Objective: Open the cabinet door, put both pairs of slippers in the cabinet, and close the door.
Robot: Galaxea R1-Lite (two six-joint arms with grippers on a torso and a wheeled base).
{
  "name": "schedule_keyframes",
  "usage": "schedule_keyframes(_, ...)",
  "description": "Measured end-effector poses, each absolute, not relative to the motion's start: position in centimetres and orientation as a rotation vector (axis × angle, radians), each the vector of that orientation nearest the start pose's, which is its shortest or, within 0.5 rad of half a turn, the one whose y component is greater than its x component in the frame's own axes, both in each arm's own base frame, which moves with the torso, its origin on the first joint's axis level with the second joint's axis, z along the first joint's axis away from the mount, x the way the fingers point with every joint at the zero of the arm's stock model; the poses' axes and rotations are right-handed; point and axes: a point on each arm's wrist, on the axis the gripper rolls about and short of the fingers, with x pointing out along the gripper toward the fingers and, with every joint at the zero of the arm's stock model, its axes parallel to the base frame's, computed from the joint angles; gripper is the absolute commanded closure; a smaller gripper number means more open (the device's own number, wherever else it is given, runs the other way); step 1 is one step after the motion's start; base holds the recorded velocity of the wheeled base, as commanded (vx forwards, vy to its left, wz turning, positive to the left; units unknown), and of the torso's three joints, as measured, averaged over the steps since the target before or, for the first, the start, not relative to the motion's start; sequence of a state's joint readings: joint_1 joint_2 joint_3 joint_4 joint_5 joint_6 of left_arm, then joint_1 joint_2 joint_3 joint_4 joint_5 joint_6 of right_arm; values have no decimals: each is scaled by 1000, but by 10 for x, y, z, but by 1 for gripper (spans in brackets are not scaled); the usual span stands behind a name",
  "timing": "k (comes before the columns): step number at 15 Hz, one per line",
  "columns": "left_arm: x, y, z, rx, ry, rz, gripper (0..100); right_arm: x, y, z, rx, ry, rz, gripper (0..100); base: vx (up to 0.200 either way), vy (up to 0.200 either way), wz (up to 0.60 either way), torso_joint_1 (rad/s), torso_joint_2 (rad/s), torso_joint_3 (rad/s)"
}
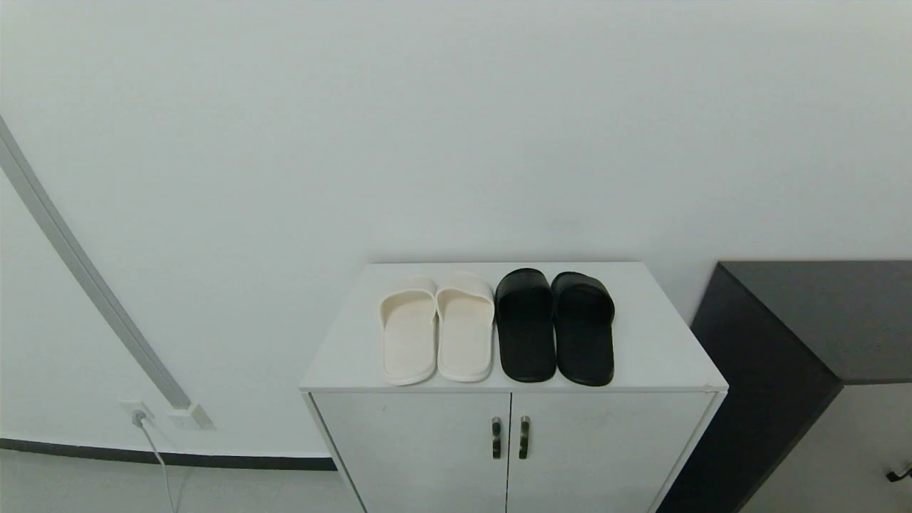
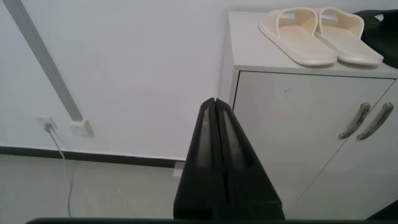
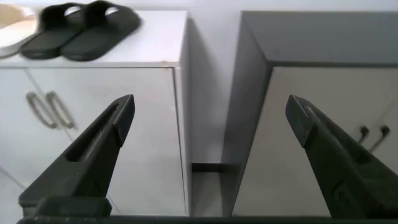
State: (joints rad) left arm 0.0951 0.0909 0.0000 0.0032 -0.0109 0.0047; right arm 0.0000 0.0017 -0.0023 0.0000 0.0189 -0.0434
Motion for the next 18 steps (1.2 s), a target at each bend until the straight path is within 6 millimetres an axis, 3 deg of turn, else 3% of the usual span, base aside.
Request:
schedule_keyframes(1,-16,-2,77,0,94,84,100,-23,1,78,-47,-7,36,0,0,0,0,0,0,0)
schedule_keyframes(4,-16,-2,77,-1,94,85,100,-27,1,109,19,-54,60,0,0,0,0,0,0,0)
schedule_keyframes(8,-16,-2,77,-1,94,83,100,-8,2,113,29,127,107,0,0,0,0,0,0,0)
schedule_keyframes(14,-16,-2,77,-1,94,83,100,63,10,146,23,248,214,0,0,0,0,0,0,0)
schedule_keyframes(18,-16,-2,77,2,94,81,100,115,50,175,20,293,260,0,0,0,0,0,0,0)
